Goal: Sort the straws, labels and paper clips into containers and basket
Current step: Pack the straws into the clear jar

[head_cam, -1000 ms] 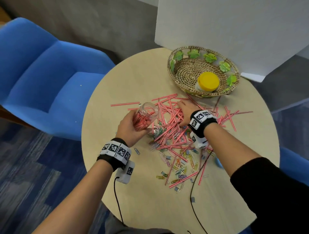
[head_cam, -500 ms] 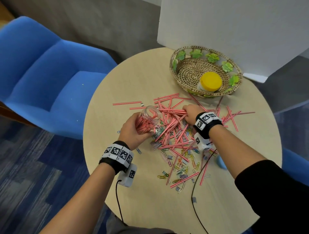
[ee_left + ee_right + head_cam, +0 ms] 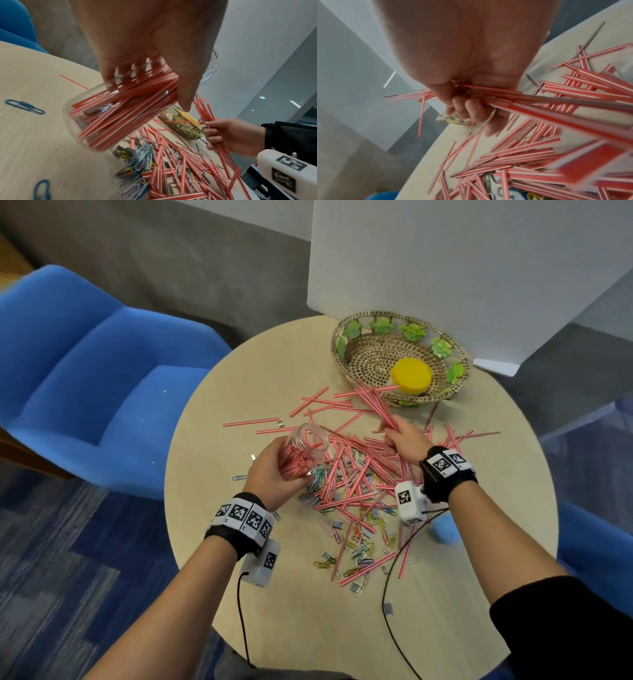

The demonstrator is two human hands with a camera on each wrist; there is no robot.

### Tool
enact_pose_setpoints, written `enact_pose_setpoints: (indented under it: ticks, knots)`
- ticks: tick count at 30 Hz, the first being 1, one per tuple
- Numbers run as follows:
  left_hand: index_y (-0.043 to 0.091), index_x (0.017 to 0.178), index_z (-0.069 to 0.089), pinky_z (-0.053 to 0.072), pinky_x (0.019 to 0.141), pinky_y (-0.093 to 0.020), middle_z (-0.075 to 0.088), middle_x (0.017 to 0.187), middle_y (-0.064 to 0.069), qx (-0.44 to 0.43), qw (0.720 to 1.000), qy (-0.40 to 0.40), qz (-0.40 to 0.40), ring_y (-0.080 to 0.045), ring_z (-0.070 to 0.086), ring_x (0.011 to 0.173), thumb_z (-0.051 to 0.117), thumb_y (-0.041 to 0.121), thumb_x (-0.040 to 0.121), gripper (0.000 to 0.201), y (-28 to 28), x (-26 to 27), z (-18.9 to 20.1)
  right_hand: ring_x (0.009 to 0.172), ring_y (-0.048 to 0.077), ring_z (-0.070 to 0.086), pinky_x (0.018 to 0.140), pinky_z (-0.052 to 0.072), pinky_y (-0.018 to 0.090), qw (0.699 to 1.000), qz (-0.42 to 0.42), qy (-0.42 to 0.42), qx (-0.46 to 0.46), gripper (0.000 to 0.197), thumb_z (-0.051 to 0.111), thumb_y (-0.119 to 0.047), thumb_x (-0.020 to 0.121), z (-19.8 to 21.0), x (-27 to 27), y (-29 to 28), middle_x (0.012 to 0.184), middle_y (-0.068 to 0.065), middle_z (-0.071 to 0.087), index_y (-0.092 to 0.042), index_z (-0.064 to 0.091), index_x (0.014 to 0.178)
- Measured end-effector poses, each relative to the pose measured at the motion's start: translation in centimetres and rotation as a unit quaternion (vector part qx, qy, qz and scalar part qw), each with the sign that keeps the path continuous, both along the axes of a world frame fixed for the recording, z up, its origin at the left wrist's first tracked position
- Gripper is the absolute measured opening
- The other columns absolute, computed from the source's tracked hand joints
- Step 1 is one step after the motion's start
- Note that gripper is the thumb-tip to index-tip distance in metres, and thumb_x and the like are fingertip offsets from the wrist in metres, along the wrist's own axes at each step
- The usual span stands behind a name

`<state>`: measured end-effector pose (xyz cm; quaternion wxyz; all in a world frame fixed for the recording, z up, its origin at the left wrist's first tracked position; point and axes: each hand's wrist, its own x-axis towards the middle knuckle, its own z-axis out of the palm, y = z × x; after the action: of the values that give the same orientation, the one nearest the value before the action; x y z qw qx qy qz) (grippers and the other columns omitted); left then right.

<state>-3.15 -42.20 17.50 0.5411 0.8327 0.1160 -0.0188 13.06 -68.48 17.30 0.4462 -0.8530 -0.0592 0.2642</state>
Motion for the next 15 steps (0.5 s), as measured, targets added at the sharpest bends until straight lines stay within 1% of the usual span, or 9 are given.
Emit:
enact_pose_setpoints:
  ticks: [2,3,4,6,8,9,10,13,15]
  knots:
    - [0.019,0.123,0.055,0.055,0.095,-0.036,0.068,0.115,0.002,0.005,1.0,-0.008,-0.007,-0.014,0.065,0.106,0.091,0.024,0.068,0.067,-0.5,-0.1,0.4,0.049,0.011,0.034,0.049,0.036,0.027,0.994,-0.048,0.053,0.08,0.021,0.035,-0.007,0.103,1.5,-1.1,-0.4,0.059,-0.007,0.037,-0.018,0.05,0.094]
    - [0.019,0.124,0.054,0.055,0.095,-0.036,0.068,0.116,0.002,0.007,1.0,-0.011,-0.011,-0.014,0.065,0.107,0.091,0.025,0.067,0.068,-0.8,-0.1,0.6,0.047,0.01,0.03,0.045,0.031,0.022,0.989,-0.063,0.069,0.117,0.021,0.034,-0.006,0.102,2.3,-1.6,-0.5,0.056,-0.009,0.035,-0.016,0.05,0.094]
    - [0.02,0.125,0.054,0.055,0.096,-0.037,0.068,0.116,0.003,0.006,1.0,-0.012,-0.016,-0.013,0.066,0.107,0.091,0.026,0.067,0.069,-1.1,-0.1,0.7,0.046,0.009,0.027,0.043,0.027,0.02,0.982,-0.074,0.082,0.156,0.02,0.034,-0.006,0.101,3.0,-2.1,-0.6,0.054,-0.01,0.033,-0.014,0.05,0.092]
    - [0.023,0.124,0.054,0.055,0.096,-0.039,0.069,0.115,0.004,0.0,1.0,-0.011,-0.026,-0.013,0.066,0.107,0.091,0.023,0.067,0.068,-1.8,-0.1,0.9,0.044,0.007,0.024,0.04,0.022,0.019,0.964,-0.09,0.097,0.231,0.015,0.036,-0.01,0.094,4.5,-3.0,-0.7,0.054,-0.01,0.031,-0.013,0.049,0.088]
    - [0.022,0.125,0.054,0.055,0.097,-0.04,0.068,0.117,0.002,0.002,0.999,-0.011,-0.039,-0.014,0.066,0.109,0.091,0.024,0.067,0.069,-2.7,-0.1,1.1,0.045,0.007,0.022,0.041,0.019,0.02,0.945,-0.096,0.091,0.298,0.007,0.04,-0.015,0.083,6.0,-3.9,-0.7,0.057,-0.008,0.028,-0.014,0.047,0.084]
    - [0.021,0.126,0.053,0.054,0.098,-0.041,0.068,0.118,0.001,0.004,0.999,-0.011,-0.048,-0.015,0.066,0.109,0.091,0.026,0.067,0.07,-3.2,-0.2,1.2,0.045,0.008,0.021,0.042,0.02,0.021,0.938,-0.094,0.079,0.323,0.005,0.041,-0.017,0.082,6.8,-4.4,-0.6,0.058,-0.007,0.027,-0.015,0.046,0.082]
    - [0.021,0.127,0.053,0.055,0.098,-0.042,0.068,0.119,0.001,0.003,0.998,-0.012,-0.057,-0.015,0.066,0.11,0.091,0.027,0.067,0.072,-3.7,-0.2,1.3,0.046,0.009,0.021,0.042,0.021,0.02,0.932,-0.088,0.065,0.345,0.006,0.044,-0.021,0.083,7.6,-5.0,-0.5,0.058,-0.007,0.026,-0.017,0.045,0.078]
    - [0.023,0.127,0.052,0.056,0.097,-0.04,0.067,0.119,0.004,0.004,0.997,0.0,-0.075,-0.013,0.066,0.108,0.091,0.028,0.067,0.072,-5.1,-0.6,1.4,0.045,0.011,0.018,0.042,0.022,0.022,0.913,-0.089,0.0,0.397,0.034,0.056,-0.04,0.09,10.0,-6.5,0.0,0.055,-0.008,0.024,-0.022,0.038,0.068]
    - [0.025,0.127,0.052,0.056,0.096,-0.039,0.067,0.118,0.006,0.003,0.996,0.0,-0.088,-0.011,0.066,0.107,0.091,0.026,0.067,0.072,-6.0,-0.9,1.5,0.042,0.011,0.017,0.04,0.021,0.022,0.885,-0.121,-0.032,0.448,0.047,0.066,-0.049,0.087,11.8,-7.5,0.4,0.052,-0.008,0.022,-0.023,0.034,0.065]
